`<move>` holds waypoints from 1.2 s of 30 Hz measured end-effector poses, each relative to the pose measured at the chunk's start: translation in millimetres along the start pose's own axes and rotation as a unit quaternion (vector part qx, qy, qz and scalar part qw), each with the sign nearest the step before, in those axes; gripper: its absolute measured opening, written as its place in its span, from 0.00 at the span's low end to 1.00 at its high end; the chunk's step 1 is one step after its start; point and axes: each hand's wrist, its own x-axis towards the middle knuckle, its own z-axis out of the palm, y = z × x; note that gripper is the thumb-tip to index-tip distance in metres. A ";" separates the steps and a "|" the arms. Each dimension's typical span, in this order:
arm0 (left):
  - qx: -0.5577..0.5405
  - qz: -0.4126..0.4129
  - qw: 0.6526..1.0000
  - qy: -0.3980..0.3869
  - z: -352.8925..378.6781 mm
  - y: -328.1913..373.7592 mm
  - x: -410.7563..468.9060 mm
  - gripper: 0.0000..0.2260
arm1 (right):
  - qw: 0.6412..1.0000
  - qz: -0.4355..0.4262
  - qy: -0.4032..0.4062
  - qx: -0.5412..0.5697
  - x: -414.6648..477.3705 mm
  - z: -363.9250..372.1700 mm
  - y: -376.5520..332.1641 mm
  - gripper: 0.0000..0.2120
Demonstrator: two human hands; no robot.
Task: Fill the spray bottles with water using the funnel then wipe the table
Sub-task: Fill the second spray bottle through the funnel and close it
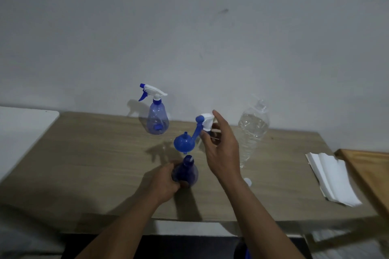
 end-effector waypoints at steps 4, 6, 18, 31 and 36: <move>0.027 0.031 0.999 -0.003 -1.4 5.1 -4.7 0.23 | 0.999 -0.018 0.023 -0.026 11.8 -12.8 -30.1 0.26; 0.026 0.039 0.999 -0.004 -3.0 6.6 -7.2 0.22 | 0.998 -0.014 0.026 -0.056 16.7 -16.7 -33.9 0.25; 0.016 0.025 0.998 0.049 -13.0 -24.4 -4.9 0.25 | 0.944 0.139 -0.071 -0.290 -8.6 -10.9 41.0 0.17; 0.049 0.001 0.996 0.073 -6.3 -32.5 -2.0 0.32 | 0.894 0.253 -0.157 -0.334 -32.2 2.3 116.3 0.11; 0.034 0.014 0.996 0.077 -5.1 -36.9 2.2 0.30 | 0.881 0.196 -0.145 -0.406 -25.6 4.0 109.3 0.16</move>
